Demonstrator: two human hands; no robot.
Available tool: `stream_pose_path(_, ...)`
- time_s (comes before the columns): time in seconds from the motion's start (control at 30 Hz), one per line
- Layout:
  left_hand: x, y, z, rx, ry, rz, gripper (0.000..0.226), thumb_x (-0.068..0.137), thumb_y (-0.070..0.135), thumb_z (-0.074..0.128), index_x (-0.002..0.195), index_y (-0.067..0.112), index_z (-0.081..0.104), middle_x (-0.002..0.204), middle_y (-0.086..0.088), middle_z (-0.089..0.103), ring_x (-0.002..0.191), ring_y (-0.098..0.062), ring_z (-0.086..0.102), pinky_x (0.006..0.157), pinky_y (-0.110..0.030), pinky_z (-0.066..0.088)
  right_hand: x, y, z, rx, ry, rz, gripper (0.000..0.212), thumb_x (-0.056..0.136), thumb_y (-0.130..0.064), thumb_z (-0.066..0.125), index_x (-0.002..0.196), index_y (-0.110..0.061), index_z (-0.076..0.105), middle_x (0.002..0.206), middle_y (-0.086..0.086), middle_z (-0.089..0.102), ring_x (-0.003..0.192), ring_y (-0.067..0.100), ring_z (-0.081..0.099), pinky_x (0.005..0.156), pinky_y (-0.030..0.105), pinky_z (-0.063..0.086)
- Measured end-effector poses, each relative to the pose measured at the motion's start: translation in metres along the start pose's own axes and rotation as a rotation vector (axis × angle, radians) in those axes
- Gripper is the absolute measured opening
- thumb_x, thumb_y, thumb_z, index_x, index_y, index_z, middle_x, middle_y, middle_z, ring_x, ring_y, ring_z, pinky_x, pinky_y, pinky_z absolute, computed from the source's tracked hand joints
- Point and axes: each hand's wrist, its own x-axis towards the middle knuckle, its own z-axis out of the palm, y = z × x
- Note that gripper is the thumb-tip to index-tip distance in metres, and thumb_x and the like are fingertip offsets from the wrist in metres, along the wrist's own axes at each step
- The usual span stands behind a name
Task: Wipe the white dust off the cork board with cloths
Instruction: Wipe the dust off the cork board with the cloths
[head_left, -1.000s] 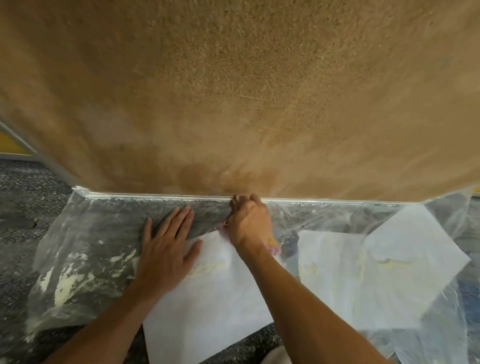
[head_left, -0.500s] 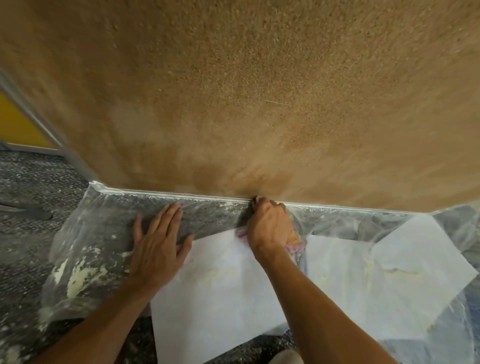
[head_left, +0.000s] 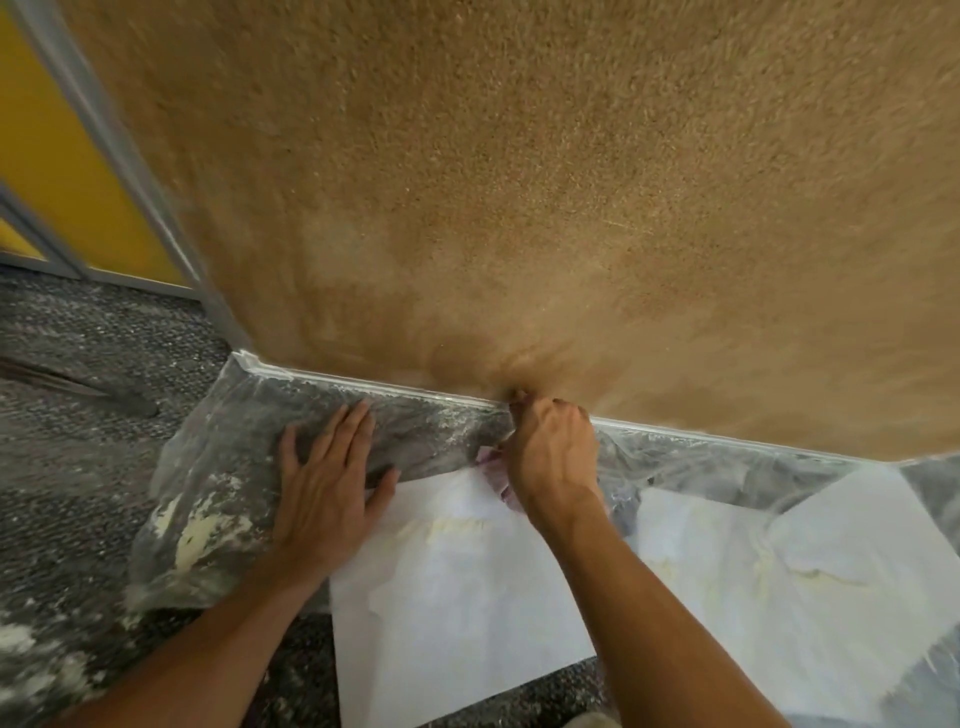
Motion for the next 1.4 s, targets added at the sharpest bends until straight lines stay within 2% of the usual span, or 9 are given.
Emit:
stream_pose_path(0.17, 0.001, -0.009, 0.0, -0.018, 0.045, 0.003, 0.071, 0.098, 0.058, 0.034, 0.147, 0.011, 0.053, 0.161, -0.001, 0.041, 0.146, -0.018, 0.039, 0.119, -0.061, 0.016, 0.006, -0.018, -0.002, 0.281, -0.111, 0.257, 0.028, 0.104, -0.026, 0.053, 0.113, -0.005, 0.068, 0.116, 0.017, 0.071, 0.111, 0.033, 0.067, 0.079, 0.03, 0.047)
stream_pose_path(0.23, 0.001, -0.01, 0.002, -0.015, 0.079, 0.011, 0.071, 0.097, 0.058, 0.035, 0.147, 0.011, 0.053, 0.16, -0.001, 0.042, 0.145, -0.018, 0.039, 0.118, -0.062, 0.018, 0.006, -0.032, 0.003, 0.308, -0.148, 0.267, 0.031, 0.1, -0.028, 0.057, 0.117, -0.005, 0.067, 0.119, 0.017, 0.07, 0.114, 0.032, 0.066, 0.087, 0.033, 0.051)
stream_pose_path(0.4, 0.003, -0.013, 0.009, 0.006, 0.117, 0.038, 0.072, 0.095, 0.06, 0.039, 0.144, 0.01, 0.056, 0.155, -0.005, 0.049, 0.141, -0.021, 0.046, 0.115, -0.065, 0.026, -0.002, -0.065, 0.013, 0.18, -0.205, 0.043, 0.031, 0.089, -0.027, 0.073, 0.117, -0.014, 0.068, 0.114, 0.013, 0.07, 0.112, 0.03, 0.066, 0.09, 0.033, 0.053)
stream_pose_path(0.53, 0.001, -0.014, 0.009, -0.038, 0.087, 0.022, 0.074, 0.093, 0.062, 0.039, 0.147, 0.012, 0.052, 0.157, -0.003, 0.046, 0.144, -0.02, 0.043, 0.118, -0.064, 0.023, -0.024, -0.067, 0.016, 0.127, -0.216, -0.192, 0.03, 0.099, -0.009, 0.052, 0.126, -0.013, 0.064, 0.118, 0.014, 0.068, 0.117, 0.032, 0.057, 0.092, 0.038, 0.05)
stream_pose_path(0.87, -0.005, -0.033, -0.002, -0.013, 0.109, -0.056, 0.071, 0.097, 0.057, 0.04, 0.146, 0.007, 0.052, 0.157, -0.007, 0.045, 0.144, -0.024, 0.045, 0.119, -0.064, 0.02, -0.005, -0.051, 0.009, 0.195, -0.066, 0.132, 0.023, 0.103, -0.022, 0.052, 0.115, -0.008, 0.065, 0.113, 0.016, 0.071, 0.109, 0.033, 0.064, 0.088, 0.037, 0.05)
stream_pose_path(1.0, -0.01, -0.041, -0.003, 0.002, 0.118, -0.067, 0.071, 0.095, 0.056, 0.043, 0.143, 0.005, 0.055, 0.154, -0.009, 0.049, 0.141, -0.024, 0.047, 0.116, -0.065, 0.023, -0.008, -0.085, 0.033, 0.152, -0.07, 0.06, 0.026, 0.091, -0.023, 0.072, 0.115, -0.017, 0.064, 0.111, 0.007, 0.071, 0.108, 0.026, 0.062, 0.082, 0.032, 0.051)
stream_pose_path(1.2, -0.009, -0.039, -0.006, -0.039, 0.101, -0.082, 0.07, 0.096, 0.056, 0.043, 0.145, 0.007, 0.052, 0.157, -0.007, 0.046, 0.144, -0.023, 0.044, 0.117, -0.063, 0.024, -0.024, -0.089, 0.04, 0.109, -0.081, -0.292, 0.035, 0.095, -0.01, 0.06, 0.128, -0.019, 0.061, 0.111, 0.009, 0.07, 0.113, 0.03, 0.055, 0.074, 0.036, 0.043)
stream_pose_path(1.3, -0.009, -0.04, -0.008, -0.053, 0.086, -0.092, 0.069, 0.096, 0.056, 0.045, 0.146, 0.008, 0.051, 0.158, -0.006, 0.045, 0.145, -0.022, 0.043, 0.117, -0.062, 0.024, -0.023, -0.083, 0.035, 0.073, -0.076, -0.213, 0.045, 0.091, -0.023, 0.07, 0.134, -0.017, 0.056, 0.114, 0.009, 0.068, 0.115, 0.028, 0.056, 0.084, 0.037, 0.048)
stream_pose_path(1.4, -0.008, -0.04, -0.01, -0.058, 0.102, -0.097, 0.069, 0.094, 0.056, 0.049, 0.143, 0.009, 0.054, 0.157, -0.005, 0.047, 0.143, -0.021, 0.044, 0.117, -0.064, 0.024, -0.017, -0.088, 0.033, -0.007, -0.032, -0.164, 0.028, 0.097, -0.016, 0.06, 0.124, -0.01, 0.061, 0.113, 0.011, 0.069, 0.11, 0.028, 0.06, 0.085, 0.034, 0.05)
